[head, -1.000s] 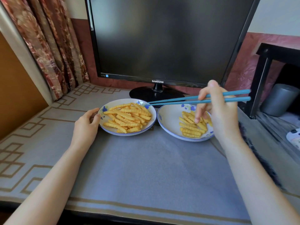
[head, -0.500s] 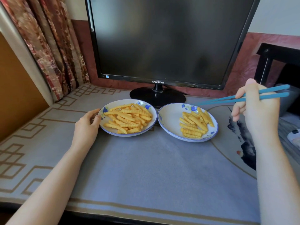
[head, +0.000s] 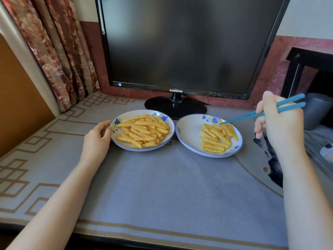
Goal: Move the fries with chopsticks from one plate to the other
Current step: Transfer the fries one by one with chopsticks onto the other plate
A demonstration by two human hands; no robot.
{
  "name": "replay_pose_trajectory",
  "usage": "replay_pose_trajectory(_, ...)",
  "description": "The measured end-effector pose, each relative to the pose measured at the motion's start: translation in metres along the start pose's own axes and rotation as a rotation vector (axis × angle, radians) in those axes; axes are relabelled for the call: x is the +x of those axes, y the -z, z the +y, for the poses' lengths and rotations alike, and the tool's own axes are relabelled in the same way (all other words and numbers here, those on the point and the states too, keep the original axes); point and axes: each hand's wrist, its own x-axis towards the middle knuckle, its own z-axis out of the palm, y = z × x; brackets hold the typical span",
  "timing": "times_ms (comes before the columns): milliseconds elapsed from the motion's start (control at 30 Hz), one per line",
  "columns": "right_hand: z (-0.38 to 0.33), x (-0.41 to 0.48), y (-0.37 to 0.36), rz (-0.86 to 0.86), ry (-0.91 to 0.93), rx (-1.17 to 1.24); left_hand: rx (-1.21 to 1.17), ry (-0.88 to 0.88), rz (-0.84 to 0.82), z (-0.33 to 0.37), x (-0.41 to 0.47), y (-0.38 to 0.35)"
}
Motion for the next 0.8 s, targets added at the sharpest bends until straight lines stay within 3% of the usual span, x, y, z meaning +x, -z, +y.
replay_pose_trajectory(500, 0.009, -0.005, -0.021, 0.050, 0.037, 0.043, 0.014, -0.008, 0.009, 0.000, 0.001, 0.000)
replay_pose_trajectory(800, -0.013, -0.018, -0.037, 0.055, -0.059, 0.446, 0.006, -0.004, 0.008, 0.001, 0.000, 0.000)
